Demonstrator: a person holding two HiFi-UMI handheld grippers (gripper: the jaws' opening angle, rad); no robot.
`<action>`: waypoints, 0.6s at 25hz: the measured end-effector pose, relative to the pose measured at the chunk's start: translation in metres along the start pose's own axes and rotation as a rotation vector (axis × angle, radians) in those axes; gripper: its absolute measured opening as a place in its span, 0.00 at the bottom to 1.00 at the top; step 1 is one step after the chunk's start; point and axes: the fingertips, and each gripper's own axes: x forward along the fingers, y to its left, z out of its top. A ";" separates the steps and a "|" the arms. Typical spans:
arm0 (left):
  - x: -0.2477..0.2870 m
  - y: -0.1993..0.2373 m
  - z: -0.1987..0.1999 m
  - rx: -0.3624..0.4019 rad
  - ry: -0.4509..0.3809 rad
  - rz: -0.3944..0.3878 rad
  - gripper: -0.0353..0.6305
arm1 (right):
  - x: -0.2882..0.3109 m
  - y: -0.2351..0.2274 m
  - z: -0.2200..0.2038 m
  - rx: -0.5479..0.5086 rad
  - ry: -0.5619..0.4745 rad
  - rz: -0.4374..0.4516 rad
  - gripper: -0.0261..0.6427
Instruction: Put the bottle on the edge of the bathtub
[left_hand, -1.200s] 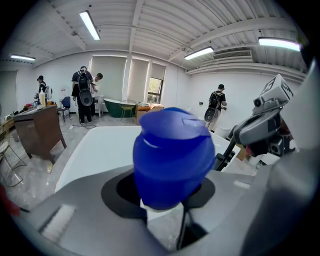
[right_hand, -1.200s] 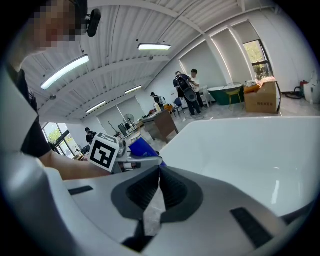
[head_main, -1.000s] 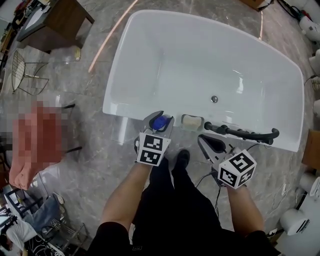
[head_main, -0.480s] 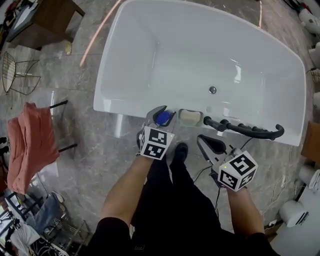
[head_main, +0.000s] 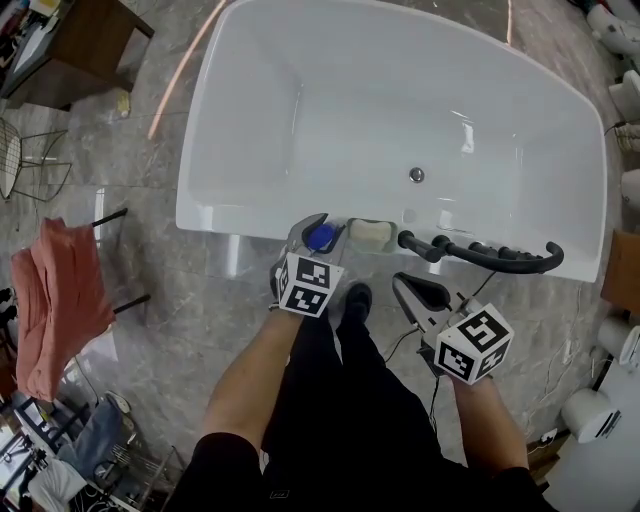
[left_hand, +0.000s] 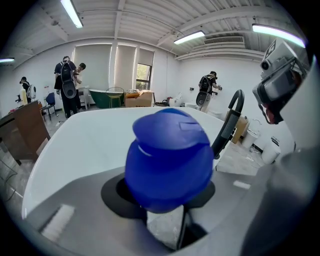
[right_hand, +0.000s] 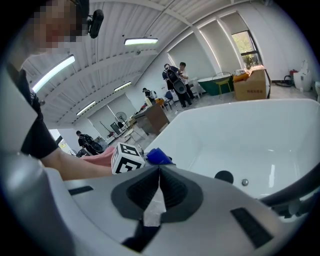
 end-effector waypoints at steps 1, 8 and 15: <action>0.001 0.000 -0.001 0.002 -0.001 0.001 0.30 | 0.000 0.000 0.000 0.003 0.000 0.000 0.06; 0.002 -0.001 -0.002 -0.021 0.006 -0.013 0.30 | -0.003 -0.001 0.000 0.029 -0.017 -0.008 0.06; -0.001 -0.017 0.000 -0.002 0.055 -0.081 0.32 | -0.007 0.007 0.015 0.034 -0.052 -0.007 0.06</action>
